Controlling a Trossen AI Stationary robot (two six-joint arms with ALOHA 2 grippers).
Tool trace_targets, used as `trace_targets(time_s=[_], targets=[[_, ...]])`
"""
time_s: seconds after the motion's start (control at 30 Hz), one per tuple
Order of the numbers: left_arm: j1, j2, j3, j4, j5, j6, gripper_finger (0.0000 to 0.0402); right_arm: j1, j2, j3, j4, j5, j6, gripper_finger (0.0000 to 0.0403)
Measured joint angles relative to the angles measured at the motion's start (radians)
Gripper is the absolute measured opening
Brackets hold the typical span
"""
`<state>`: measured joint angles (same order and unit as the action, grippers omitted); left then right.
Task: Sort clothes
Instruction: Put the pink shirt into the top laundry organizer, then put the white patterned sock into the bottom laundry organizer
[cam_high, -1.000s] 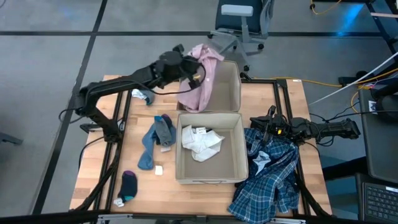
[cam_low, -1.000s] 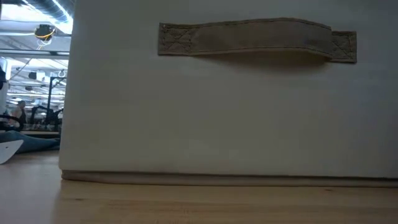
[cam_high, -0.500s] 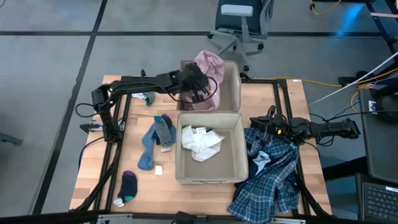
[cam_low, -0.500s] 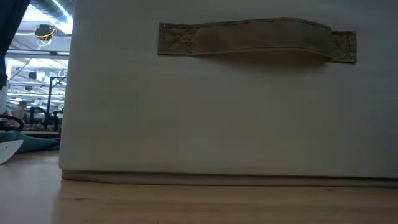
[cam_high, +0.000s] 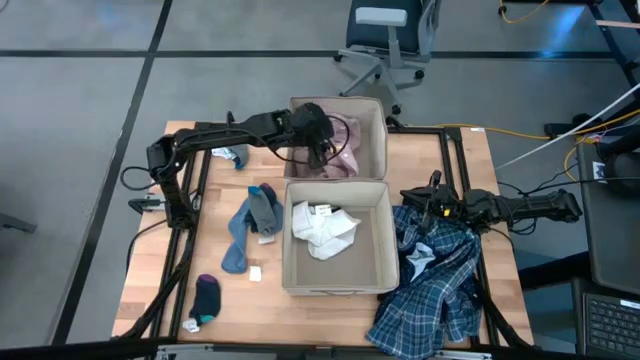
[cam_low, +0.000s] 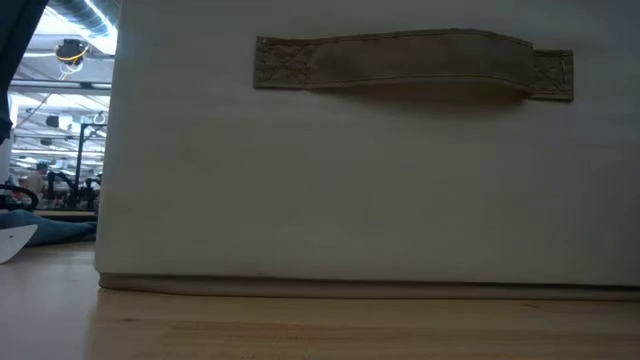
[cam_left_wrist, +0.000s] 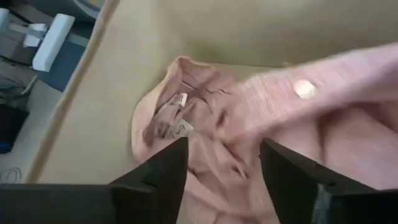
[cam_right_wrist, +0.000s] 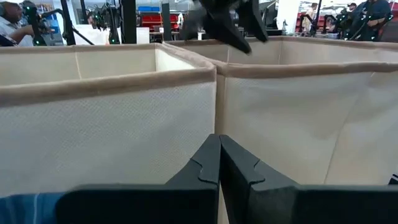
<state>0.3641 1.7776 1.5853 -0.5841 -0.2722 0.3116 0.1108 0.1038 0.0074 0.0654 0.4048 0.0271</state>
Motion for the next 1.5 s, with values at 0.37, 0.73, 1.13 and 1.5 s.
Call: trace_targets(time_s=[0.37, 0.73, 1.13, 1.5], targets=[[-0.038, -0.194, 0.13, -0.382, -0.037, -0.171, 0.021, 0.0, 0.014, 0.0, 0.0, 0.003, 0.001, 0.0007], [0.013, -0.44, -0.021, -0.688, -0.268, -0.508, 0.021, 0.0, 0.019, 0.0, 0.0, 0.003, -0.009, 0.0007], [0.141, -0.501, -0.404, -0.721, -0.271, -0.697, 0.021, 0.0, 0.019, 0.0, 0.0, 0.003, -0.009, 0.0007], [0.188, -0.499, -0.661, -0.532, -0.245, -0.546, 0.021, 0.0, 0.019, 0.0, 0.0, 0.003, -0.009, 0.0007]])
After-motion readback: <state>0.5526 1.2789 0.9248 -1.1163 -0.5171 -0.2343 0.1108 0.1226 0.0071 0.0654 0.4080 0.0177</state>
